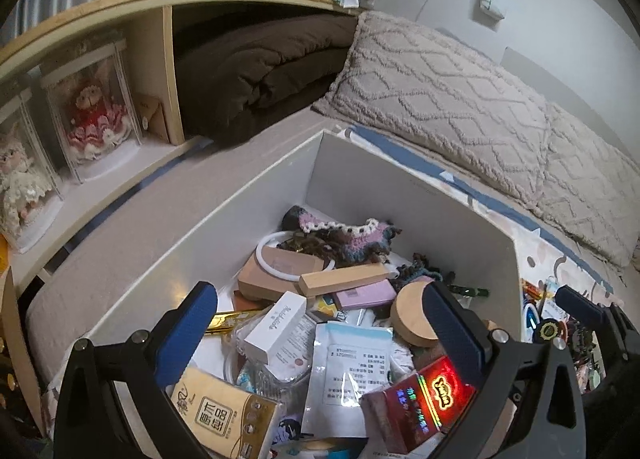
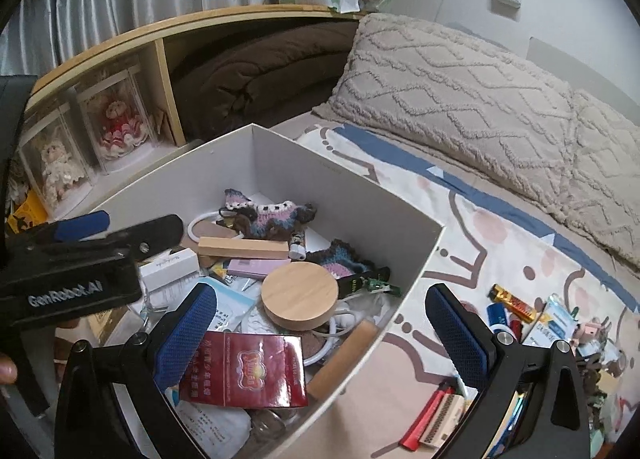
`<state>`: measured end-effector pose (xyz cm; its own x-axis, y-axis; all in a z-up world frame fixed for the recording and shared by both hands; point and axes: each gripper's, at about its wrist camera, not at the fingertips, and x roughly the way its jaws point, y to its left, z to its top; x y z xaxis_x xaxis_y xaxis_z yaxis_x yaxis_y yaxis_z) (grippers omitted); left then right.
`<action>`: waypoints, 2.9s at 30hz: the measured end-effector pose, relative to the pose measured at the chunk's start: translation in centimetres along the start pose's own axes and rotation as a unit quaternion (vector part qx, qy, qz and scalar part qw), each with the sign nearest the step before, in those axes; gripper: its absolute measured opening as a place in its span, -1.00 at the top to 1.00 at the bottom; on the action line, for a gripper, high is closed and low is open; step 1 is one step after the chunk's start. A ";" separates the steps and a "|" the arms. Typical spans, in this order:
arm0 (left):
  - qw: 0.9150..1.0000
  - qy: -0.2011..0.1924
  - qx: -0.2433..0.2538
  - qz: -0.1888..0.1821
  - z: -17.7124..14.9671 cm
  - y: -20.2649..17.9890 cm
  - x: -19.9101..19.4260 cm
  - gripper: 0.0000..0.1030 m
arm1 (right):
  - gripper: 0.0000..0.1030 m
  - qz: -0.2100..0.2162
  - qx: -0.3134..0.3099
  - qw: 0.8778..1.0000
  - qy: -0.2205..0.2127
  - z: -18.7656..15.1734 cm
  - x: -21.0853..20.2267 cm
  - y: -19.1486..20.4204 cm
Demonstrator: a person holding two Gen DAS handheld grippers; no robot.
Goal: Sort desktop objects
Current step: 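Withdraw both tools from the shoebox back toward the pile, then move both tools away from the shoebox over the pile on the bed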
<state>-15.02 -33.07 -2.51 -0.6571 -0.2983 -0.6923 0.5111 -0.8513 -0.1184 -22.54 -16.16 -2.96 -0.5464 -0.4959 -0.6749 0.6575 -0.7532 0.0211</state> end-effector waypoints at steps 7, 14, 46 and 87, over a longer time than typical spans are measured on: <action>0.999 -0.037 -0.005 -0.001 0.2 0.4 -3.1 -1.00 | -1.00 -0.005 -0.009 1.000 -0.024 -0.3 -2.6 -0.5; 0.998 -0.064 -0.004 0.001 0.0 0.5 -5.4 -1.00 | -1.00 0.002 -0.006 0.999 -0.043 -1.0 -5.1 -0.9; 0.994 -0.094 0.048 -0.019 -2.7 -4.5 -8.5 -1.00 | -1.00 -0.034 0.012 0.995 -0.089 -5.0 -13.1 -5.8; 0.979 -0.123 0.114 -0.117 -6.9 -14.8 -11.0 -1.00 | -1.00 -0.150 0.081 0.978 -0.117 -14.0 -21.0 -15.6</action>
<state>-11.48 -14.18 1.94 -0.8690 -0.1554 -0.4697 0.2124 -0.9746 -0.0705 -14.09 12.01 0.56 -0.8191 -0.3129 -0.4808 0.3684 -0.9294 -0.0227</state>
